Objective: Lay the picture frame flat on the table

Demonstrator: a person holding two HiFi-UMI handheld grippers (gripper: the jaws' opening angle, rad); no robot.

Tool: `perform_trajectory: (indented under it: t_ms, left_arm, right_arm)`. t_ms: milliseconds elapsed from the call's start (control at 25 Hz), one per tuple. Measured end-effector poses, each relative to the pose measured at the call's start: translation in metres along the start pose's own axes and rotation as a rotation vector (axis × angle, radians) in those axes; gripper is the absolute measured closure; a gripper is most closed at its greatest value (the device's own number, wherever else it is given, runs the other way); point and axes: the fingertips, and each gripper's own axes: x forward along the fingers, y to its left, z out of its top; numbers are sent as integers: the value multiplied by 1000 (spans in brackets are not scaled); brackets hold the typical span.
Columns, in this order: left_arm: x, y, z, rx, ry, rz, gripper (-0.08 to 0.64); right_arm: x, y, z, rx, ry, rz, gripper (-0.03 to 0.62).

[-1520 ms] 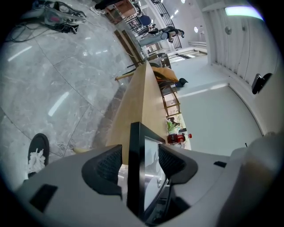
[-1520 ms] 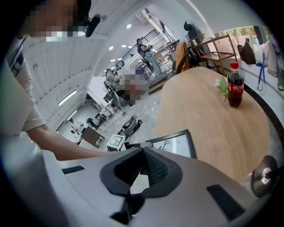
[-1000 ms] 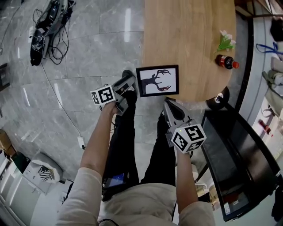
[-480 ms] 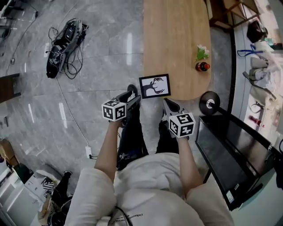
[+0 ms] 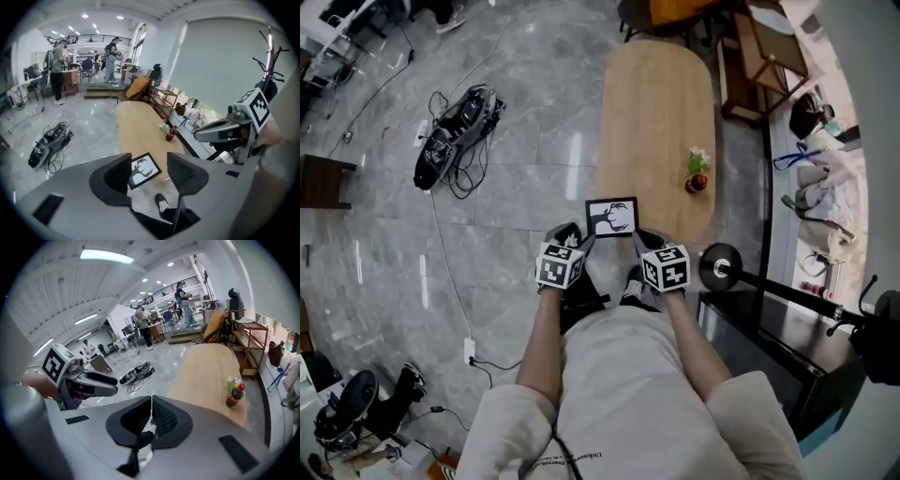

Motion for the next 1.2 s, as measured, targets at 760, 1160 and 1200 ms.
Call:
perform_trajectory:
  t_ms: [760,1160,1200]
  left_arm:
    - [-35,-78,-31,0,-87,133,537]
    - [-35,-84,-39,-59,-110,139,537]
    - [-36,-83,-39,-58,-114,144,537]
  right_arm:
    - [-58,5,-38,-160,-8,116,557]
    - [-71,2,-51,-153,6,119,557]
    - [-71,2,-54,-155,12,120,558]
